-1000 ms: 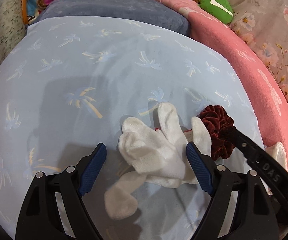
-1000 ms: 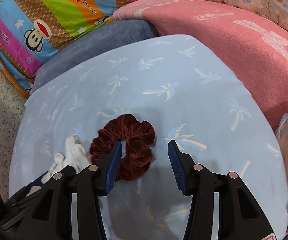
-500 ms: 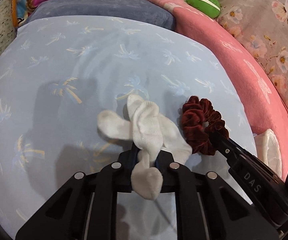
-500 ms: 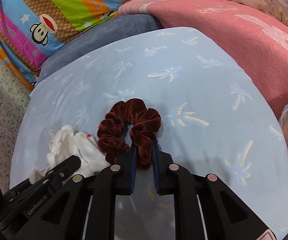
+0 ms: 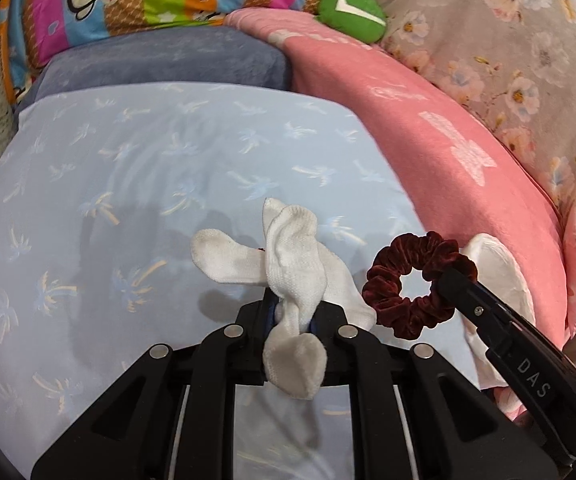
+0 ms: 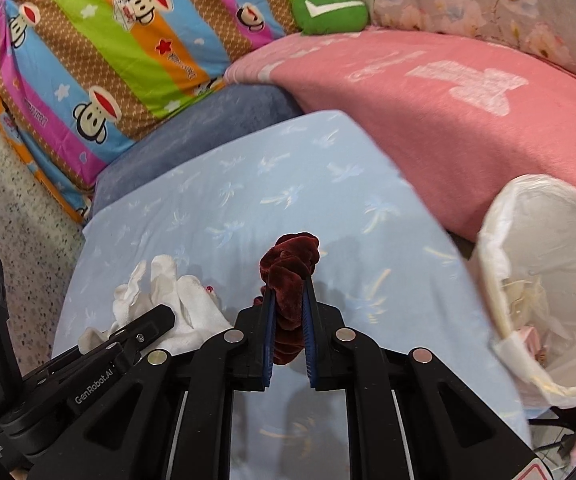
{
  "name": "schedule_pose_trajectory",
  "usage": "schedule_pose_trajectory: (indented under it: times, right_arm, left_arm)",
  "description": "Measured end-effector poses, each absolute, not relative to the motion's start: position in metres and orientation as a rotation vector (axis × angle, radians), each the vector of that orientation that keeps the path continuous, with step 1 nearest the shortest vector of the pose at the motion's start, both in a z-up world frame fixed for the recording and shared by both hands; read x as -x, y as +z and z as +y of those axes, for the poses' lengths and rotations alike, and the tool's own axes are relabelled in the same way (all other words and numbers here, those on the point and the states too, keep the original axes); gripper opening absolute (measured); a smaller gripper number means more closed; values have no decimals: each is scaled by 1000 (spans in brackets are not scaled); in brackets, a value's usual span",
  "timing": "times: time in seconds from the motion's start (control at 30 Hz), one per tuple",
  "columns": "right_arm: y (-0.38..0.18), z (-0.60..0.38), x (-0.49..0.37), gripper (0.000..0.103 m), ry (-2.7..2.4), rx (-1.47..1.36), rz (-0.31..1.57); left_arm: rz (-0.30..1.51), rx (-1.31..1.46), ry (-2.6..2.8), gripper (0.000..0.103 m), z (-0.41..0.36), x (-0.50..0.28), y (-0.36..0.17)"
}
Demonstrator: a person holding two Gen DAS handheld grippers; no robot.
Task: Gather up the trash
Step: 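Carry both items over the bin and open both tools to drop them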
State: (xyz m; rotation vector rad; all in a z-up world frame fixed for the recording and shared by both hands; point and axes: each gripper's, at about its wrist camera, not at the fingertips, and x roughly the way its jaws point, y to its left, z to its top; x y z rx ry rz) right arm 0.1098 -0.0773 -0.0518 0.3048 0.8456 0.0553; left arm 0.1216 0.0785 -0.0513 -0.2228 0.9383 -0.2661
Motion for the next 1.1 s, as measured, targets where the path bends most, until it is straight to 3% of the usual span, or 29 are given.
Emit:
schedule_pose_trajectory:
  times: [0.53,1.1]
  right_arm:
    - [15,-184,-35,11,-77,-384,656]
    - [13,-296,20,11,-251,-502,583]
  left_arm:
    - [817,78,-445,14,-17,-90,2]
    - [792,-77,-625,14,-121,-71,11]
